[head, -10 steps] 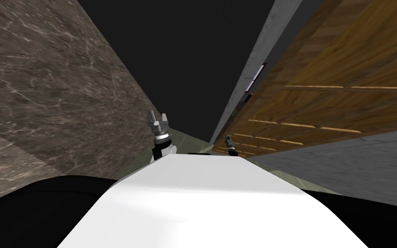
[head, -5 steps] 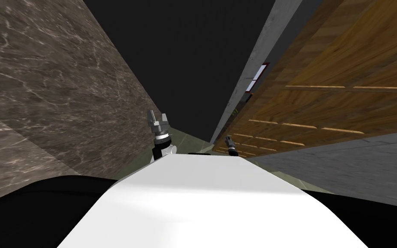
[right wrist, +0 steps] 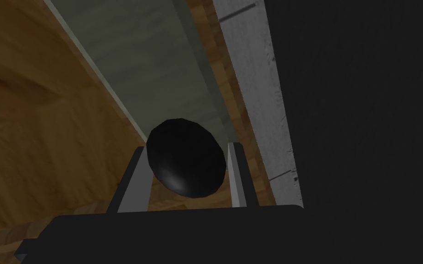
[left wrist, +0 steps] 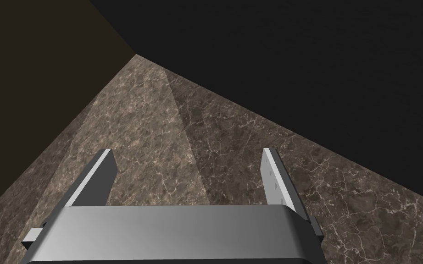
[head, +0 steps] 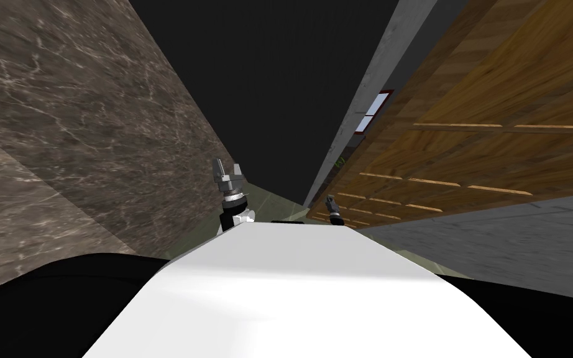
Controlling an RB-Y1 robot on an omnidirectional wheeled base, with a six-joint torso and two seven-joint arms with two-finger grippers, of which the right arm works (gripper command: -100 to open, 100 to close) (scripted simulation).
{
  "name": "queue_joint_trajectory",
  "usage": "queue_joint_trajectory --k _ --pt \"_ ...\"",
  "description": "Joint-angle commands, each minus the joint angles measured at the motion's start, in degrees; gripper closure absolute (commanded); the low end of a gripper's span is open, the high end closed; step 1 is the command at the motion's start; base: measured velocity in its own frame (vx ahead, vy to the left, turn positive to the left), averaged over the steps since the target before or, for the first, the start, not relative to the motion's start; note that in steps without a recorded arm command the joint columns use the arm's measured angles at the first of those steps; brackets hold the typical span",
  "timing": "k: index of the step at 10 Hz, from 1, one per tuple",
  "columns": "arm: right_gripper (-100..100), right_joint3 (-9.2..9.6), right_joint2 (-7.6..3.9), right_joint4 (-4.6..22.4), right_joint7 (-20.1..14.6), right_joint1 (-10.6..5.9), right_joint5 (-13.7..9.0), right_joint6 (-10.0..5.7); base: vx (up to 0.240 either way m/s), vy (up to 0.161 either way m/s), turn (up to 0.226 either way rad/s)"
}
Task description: Pull the door open
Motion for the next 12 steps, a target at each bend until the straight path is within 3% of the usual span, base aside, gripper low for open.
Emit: queue_joint_trajectory --k 1,12 --pt "100 0.52 -0.15 0.05 -2.70 -0.02 -1.12 -0.21 -0.036 -0.017 0.051" --pt "100 4.10 -0.80 -1.68 -18.38 1.10 -7.54 0.21 -0.033 -0.014 0.045"
